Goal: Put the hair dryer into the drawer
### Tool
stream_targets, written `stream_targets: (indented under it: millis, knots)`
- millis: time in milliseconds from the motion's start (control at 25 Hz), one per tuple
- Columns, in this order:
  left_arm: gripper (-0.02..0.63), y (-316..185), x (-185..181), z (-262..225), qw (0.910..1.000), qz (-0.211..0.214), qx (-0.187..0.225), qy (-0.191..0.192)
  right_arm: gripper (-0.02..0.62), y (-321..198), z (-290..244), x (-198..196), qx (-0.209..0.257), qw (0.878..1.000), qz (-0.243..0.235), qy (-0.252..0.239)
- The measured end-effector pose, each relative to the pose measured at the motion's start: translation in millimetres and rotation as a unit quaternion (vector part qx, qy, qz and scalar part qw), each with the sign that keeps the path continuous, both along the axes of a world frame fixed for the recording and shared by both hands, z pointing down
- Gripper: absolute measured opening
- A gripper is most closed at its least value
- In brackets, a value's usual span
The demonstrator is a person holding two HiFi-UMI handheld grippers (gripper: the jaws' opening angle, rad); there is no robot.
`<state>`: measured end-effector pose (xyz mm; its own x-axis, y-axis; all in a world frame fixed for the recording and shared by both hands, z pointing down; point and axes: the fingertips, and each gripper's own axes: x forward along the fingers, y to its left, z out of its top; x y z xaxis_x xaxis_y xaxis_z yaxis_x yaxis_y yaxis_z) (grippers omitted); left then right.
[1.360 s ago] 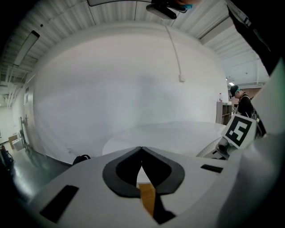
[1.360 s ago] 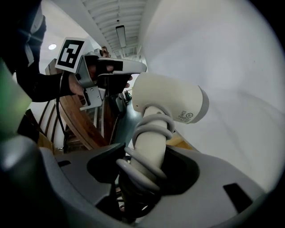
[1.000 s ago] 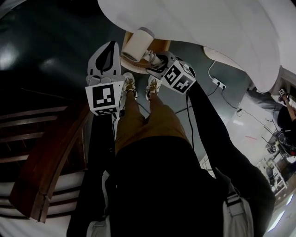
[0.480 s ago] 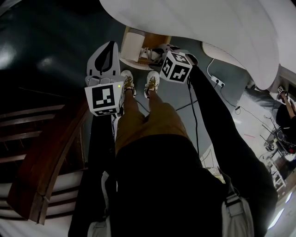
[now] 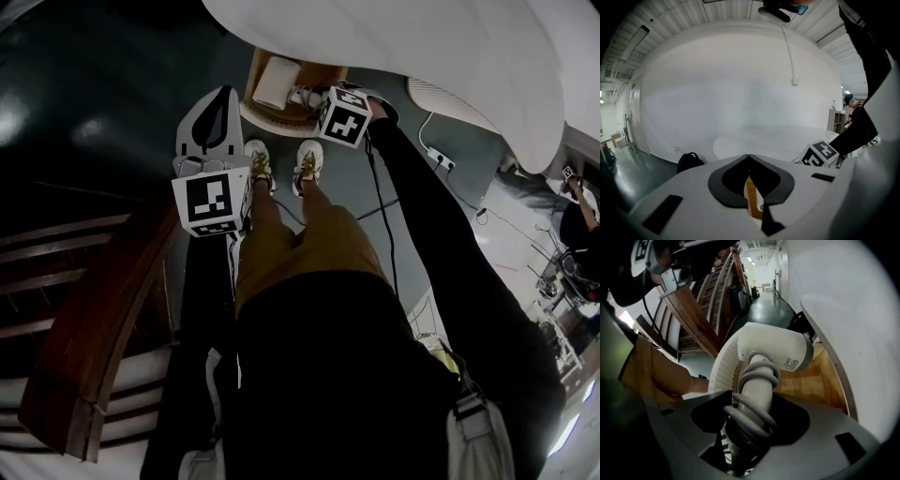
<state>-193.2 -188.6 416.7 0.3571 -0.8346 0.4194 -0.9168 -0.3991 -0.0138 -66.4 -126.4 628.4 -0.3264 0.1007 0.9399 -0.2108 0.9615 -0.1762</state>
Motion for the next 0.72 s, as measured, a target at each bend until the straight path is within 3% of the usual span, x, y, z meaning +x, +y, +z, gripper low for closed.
stream_targets:
  millis: [160, 280, 600, 720]
  knots:
    - [0.015, 2.0, -1.1, 1.8, 1.0, 0.001, -0.001, 0.004, 0.253, -5.5, 13.8, 3.6, -0.022, 0.997, 0.071, 0.037]
    - [0.014, 3.5, -3.4, 3.1, 1.0, 0.001, -0.003, 0.005, 0.253, -13.0, 18.3, 0.1, -0.035, 0.989, 0.137, 0.039]
    - [0.015, 7.7, -13.7, 10.7, 0.9999, -0.005, -0.011, 0.004, 0.253, -42.9, 32.7, -13.4, -0.02, 0.97, 0.24, 0.034]
    - [0.015, 8.4, -13.8, 12.3, 0.9999, -0.008, -0.014, 0.007, 0.253, -53.4, 40.1, -19.5, -0.015, 0.956, 0.29, 0.033]
